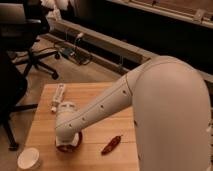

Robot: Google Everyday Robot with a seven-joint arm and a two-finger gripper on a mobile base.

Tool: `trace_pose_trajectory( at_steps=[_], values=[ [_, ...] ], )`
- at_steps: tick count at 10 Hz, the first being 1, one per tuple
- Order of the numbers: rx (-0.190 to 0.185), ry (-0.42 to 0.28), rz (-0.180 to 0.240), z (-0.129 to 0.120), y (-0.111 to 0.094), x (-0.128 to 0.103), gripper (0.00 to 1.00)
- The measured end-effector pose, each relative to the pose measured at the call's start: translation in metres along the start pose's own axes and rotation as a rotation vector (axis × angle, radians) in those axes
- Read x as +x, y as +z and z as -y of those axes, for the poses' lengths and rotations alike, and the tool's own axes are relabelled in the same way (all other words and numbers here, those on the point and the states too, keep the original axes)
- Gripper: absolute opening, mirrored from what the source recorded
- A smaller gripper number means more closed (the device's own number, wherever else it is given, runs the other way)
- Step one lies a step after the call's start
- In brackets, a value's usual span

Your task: Place the white sponge in the ceramic bowl

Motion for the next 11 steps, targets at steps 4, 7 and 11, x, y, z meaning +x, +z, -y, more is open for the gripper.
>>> trace_pose_trajectory(
  at_steps=[4,7,11],
  values=[
    [0.02,-0.03,-0.046,0.0116,0.0038,-0.0001,0.59],
    [0.015,-0.033,-0.055,0.0099,0.0058,-0.0041,0.8],
    [0.009,-0.043,-0.078,0.0085,0.0008,-0.0031,0.8]
  ],
)
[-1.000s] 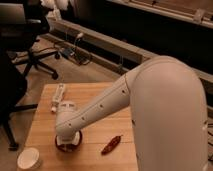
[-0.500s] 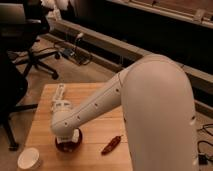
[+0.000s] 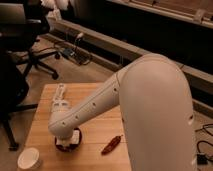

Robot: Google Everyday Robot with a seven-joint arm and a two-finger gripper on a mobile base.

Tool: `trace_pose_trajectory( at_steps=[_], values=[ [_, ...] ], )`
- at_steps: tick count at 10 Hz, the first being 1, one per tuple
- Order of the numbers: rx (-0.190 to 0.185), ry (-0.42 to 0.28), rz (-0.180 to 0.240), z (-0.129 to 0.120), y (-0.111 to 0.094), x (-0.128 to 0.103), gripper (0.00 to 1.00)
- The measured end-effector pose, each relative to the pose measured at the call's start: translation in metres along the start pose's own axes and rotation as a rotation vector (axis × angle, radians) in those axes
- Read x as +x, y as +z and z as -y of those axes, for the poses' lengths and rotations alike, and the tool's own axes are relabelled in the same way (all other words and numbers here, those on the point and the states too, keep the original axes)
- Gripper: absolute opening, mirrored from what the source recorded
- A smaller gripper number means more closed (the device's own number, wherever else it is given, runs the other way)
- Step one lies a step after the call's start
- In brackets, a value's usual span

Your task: Place the white sponge in the ceramic bowl

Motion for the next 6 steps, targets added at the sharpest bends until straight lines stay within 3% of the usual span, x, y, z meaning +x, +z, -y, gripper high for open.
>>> trace_pose_trajectory(
  at_steps=[3,6],
  values=[
    [0.004,0.018,0.033,0.006,-0.019,-0.009,0.8],
    [0.041,-0.007,0.079,0.018,-0.06,-0.032,0.8]
  ],
)
